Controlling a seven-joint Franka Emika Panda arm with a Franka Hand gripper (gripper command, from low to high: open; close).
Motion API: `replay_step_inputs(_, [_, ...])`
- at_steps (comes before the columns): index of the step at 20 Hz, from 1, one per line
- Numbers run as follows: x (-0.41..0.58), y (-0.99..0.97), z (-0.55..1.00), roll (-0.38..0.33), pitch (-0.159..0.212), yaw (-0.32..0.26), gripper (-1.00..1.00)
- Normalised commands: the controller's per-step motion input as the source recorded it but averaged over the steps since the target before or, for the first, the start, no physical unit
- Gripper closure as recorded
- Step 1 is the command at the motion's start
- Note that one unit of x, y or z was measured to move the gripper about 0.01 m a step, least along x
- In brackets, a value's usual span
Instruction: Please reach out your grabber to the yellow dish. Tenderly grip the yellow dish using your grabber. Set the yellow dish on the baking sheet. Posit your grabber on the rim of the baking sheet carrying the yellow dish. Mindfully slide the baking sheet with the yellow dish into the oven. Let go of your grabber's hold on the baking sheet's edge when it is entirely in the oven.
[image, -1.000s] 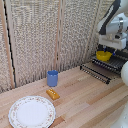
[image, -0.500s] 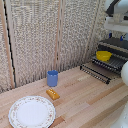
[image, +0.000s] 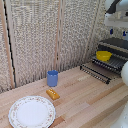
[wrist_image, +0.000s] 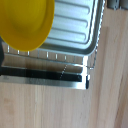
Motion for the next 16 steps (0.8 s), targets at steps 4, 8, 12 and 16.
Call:
replay_step_inputs(4, [-0.107,0.05,0.08,-0.260,0.153,0.219,-1.00])
replay_step_inputs(8, [-0.006,0.47,0.20,-0.238,0.216,0.089,-1.00])
replay_step_inputs(12, [0.000,0.54,0.22,-0.233,0.219,0.069,-1.00])
replay_step_inputs(16, [0.000,0.54,0.22,-0.234,0.219,0.068,-1.00])
